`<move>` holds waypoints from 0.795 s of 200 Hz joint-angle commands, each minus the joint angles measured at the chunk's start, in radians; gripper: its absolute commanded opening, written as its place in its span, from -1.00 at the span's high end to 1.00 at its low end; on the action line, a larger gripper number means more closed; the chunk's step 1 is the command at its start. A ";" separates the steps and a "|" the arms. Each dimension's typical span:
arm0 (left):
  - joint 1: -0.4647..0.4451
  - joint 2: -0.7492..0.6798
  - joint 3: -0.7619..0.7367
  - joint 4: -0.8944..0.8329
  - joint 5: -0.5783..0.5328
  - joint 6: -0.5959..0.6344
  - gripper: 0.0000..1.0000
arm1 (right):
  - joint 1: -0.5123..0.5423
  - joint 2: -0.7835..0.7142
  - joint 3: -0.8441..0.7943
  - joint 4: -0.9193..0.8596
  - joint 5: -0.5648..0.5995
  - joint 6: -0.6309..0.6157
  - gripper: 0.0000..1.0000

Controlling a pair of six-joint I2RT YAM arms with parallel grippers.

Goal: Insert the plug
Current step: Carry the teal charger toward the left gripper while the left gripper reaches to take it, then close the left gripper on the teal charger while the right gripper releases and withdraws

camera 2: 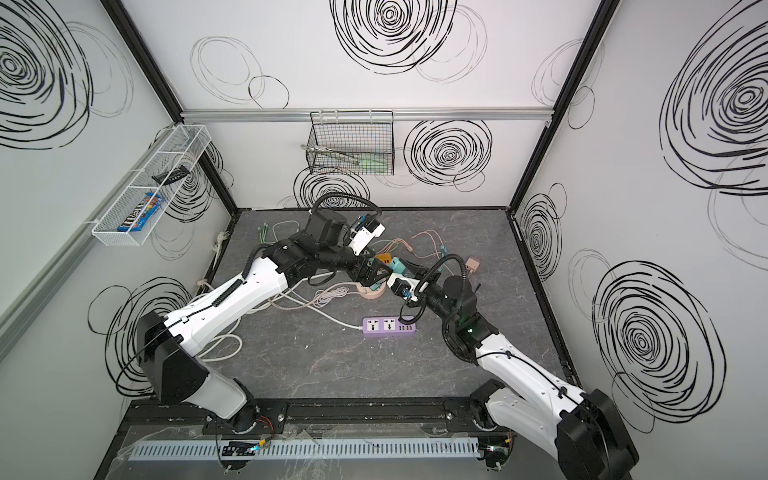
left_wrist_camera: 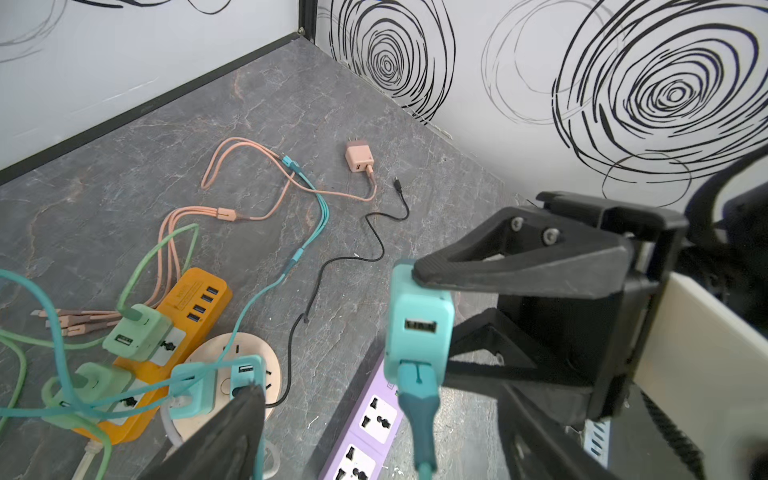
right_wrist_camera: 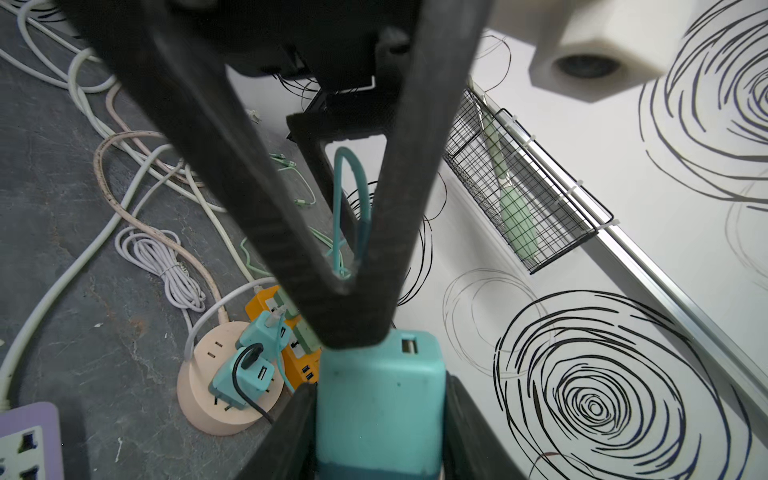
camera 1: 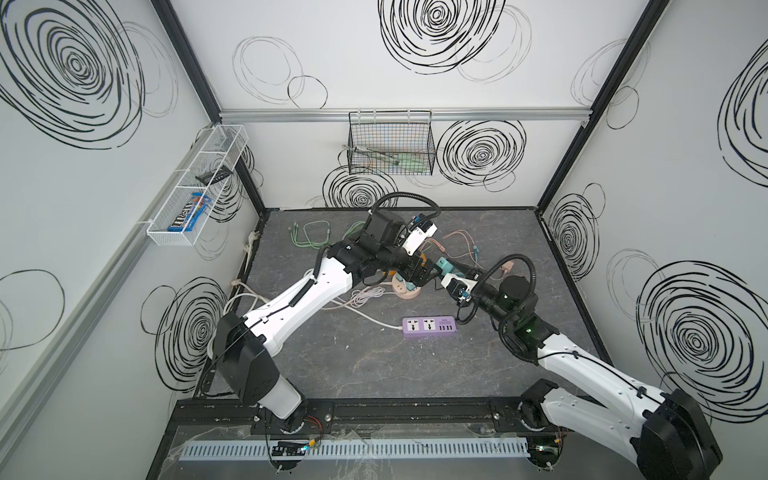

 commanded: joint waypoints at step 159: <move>0.009 0.089 0.046 0.045 0.219 -0.117 0.81 | 0.054 0.025 0.013 0.131 -0.036 0.054 0.03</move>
